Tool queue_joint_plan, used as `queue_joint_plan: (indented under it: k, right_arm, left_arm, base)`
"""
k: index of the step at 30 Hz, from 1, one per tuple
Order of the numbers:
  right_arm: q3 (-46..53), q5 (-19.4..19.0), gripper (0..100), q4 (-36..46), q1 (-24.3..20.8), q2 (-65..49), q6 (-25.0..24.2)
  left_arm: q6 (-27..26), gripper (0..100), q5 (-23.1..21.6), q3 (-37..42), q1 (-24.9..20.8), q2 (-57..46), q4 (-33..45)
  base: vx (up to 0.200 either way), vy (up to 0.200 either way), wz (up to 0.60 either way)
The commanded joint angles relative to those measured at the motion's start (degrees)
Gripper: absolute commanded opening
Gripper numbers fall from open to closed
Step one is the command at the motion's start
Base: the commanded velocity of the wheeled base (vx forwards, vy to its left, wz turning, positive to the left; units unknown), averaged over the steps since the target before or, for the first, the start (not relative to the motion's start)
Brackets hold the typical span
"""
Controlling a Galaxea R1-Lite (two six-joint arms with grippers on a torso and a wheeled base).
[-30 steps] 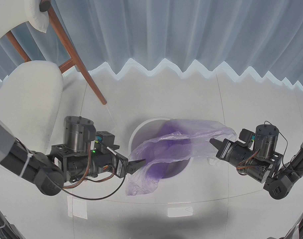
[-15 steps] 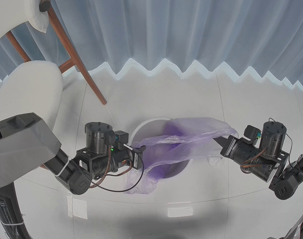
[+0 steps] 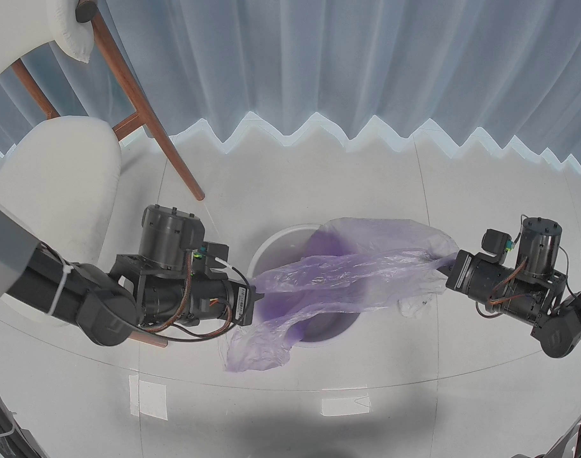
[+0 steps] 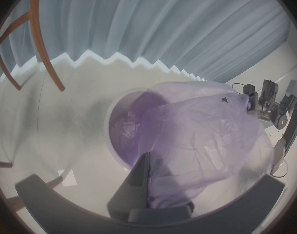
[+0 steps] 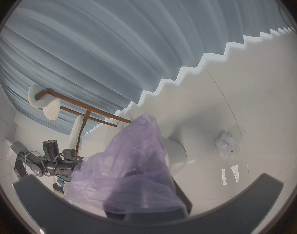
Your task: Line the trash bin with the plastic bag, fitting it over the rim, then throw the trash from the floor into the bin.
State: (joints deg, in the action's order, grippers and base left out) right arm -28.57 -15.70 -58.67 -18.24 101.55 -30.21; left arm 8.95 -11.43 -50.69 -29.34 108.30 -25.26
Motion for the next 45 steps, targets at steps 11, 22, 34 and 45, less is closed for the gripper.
queue_joint_plan:
  k: [11,22,34,45]
  right_arm:
    - [-32.5,-6.6,0,20.9,5.1,13.7,5.3]
    - [-33.1,-6.8,100,21.1,5.3,17.9,12.9]
    - [-15.1,-16.6,100,21.6,5.4,-0.6,5.9]
    - [-16.4,-15.2,100,22.3,-0.1,-2.5,-1.2]
  left_arm:
    - [16.5,0,6.9,-30.3,0.3,9.8,16.6]
    - [19.6,0,8.6,-30.6,-1.7,10.7,16.8]
    - [19.8,0,11.0,-32.0,-2.3,10.3,16.8]
    - [19.7,0,12.4,-32.3,-5.6,10.0,16.8]
  base:
    - [0.000,0.000,0.00]
    - [0.000,0.000,0.00]
    - [0.000,0.000,0.00]
    - [0.000,0.000,0.00]
